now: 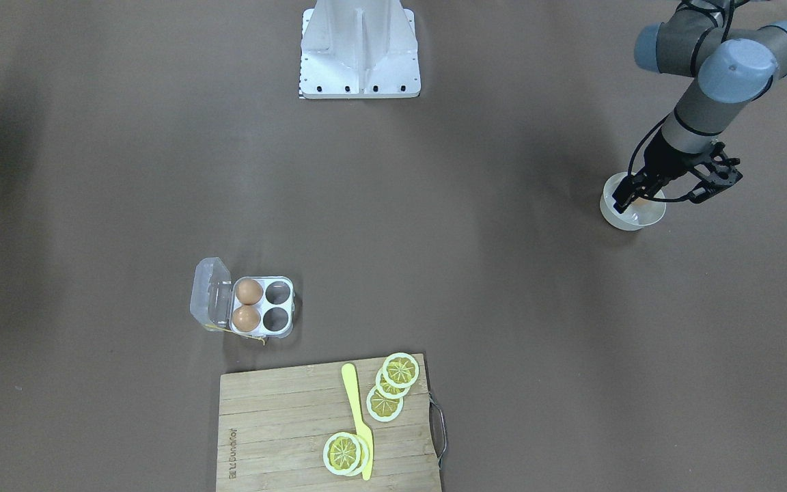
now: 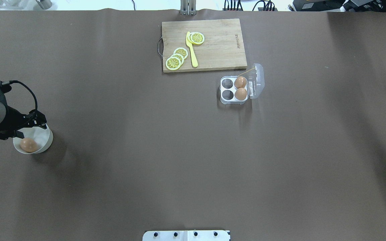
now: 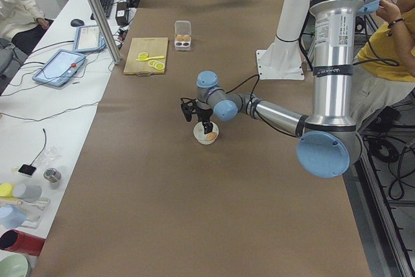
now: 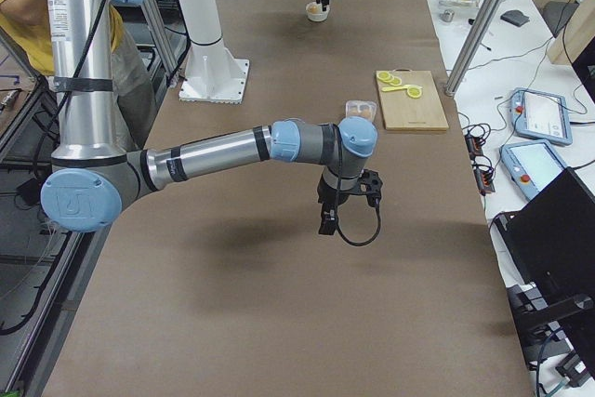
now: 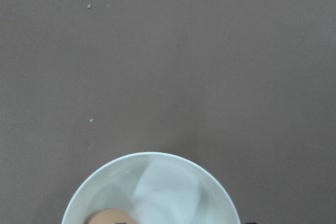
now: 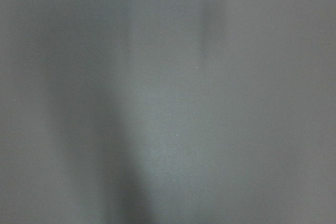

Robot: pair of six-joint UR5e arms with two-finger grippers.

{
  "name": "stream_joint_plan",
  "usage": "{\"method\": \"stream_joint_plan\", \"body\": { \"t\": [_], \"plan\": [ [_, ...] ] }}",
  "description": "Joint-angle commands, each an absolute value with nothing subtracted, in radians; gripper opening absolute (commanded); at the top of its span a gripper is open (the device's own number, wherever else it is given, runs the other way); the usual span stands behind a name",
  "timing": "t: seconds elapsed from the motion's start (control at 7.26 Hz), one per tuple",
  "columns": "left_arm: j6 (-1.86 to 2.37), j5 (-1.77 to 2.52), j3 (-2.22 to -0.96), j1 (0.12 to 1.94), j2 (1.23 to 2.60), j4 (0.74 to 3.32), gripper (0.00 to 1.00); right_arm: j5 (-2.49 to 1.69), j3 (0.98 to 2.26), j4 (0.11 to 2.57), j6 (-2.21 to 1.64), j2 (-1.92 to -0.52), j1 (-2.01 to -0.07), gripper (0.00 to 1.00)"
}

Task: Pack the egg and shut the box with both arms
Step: 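Lower the left gripper into the bowl and close on the brown egg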

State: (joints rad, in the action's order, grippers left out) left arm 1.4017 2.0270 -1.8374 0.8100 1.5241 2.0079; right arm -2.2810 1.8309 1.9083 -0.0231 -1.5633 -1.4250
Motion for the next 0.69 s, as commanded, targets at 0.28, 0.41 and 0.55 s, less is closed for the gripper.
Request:
{"method": "stream_joint_plan", "body": {
  "t": [0.28, 0.41, 0.55],
  "plan": [
    [1.407, 2.026, -1.841, 0.799, 1.457, 2.088, 0.8, -2.281, 1.833, 1.908, -0.025, -1.56, -1.425, 1.0],
    [1.407, 2.026, -1.839, 0.798, 1.457, 2.088, 0.8, -2.281, 1.833, 1.908, -0.025, -1.56, -1.425, 1.0],
    [1.407, 2.026, -1.839, 0.795, 1.459, 2.088, 0.8, -2.281, 1.833, 1.908, -0.025, -1.56, -1.425, 1.0]
  ]
}}
